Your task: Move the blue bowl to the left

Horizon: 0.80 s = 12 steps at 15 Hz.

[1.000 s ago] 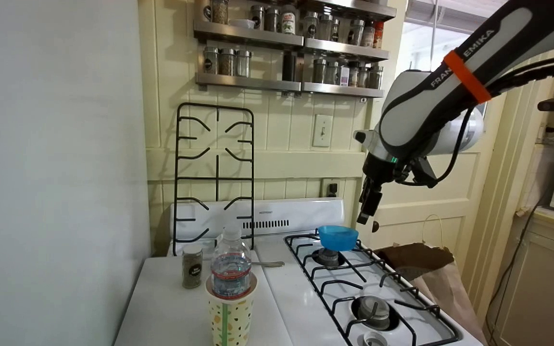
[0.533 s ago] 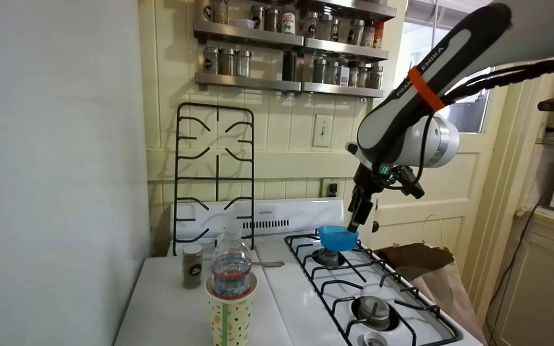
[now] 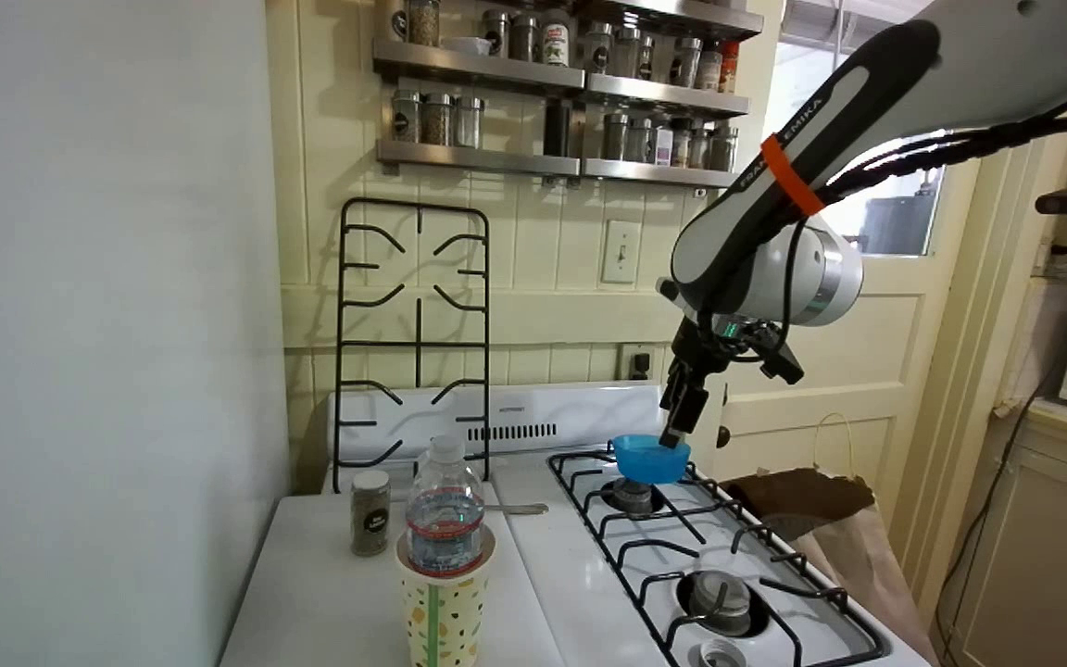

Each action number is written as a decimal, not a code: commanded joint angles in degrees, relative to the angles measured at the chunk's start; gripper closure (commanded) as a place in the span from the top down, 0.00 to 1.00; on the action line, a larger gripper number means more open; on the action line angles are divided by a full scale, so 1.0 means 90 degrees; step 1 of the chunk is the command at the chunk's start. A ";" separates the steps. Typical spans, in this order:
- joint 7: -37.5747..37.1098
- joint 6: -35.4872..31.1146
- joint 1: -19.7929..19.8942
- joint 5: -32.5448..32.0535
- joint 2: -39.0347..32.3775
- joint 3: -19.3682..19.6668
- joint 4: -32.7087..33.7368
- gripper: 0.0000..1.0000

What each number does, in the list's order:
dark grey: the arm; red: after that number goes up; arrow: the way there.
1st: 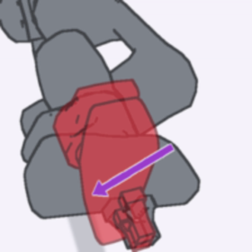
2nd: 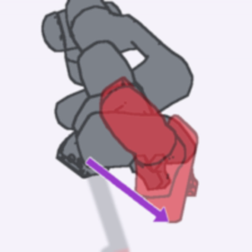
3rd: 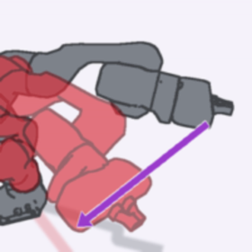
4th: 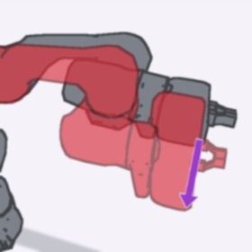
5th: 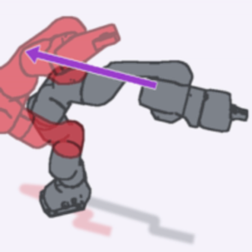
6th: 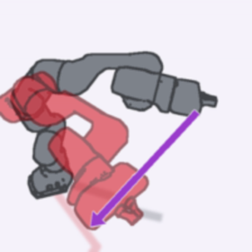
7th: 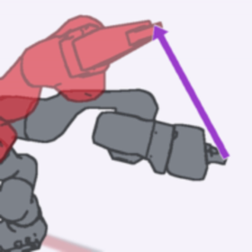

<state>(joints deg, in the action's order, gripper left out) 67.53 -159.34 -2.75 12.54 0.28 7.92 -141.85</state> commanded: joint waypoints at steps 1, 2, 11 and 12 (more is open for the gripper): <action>-0.0012 -0.0009 0.0213 0.0010 -0.0119 -0.0251 0.0078 1.00; 0.0091 -0.0066 0.0224 0.0039 -0.0290 -0.0307 0.0171 1.00; 0.0104 0.0029 0.0754 0.0227 -0.1204 -0.0917 0.0748 0.66; 0.0055 0.0020 0.0814 0.0189 -0.1254 -0.0976 0.0780 0.58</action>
<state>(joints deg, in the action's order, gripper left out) 67.80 -159.41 2.44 13.44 -8.86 1.25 -136.56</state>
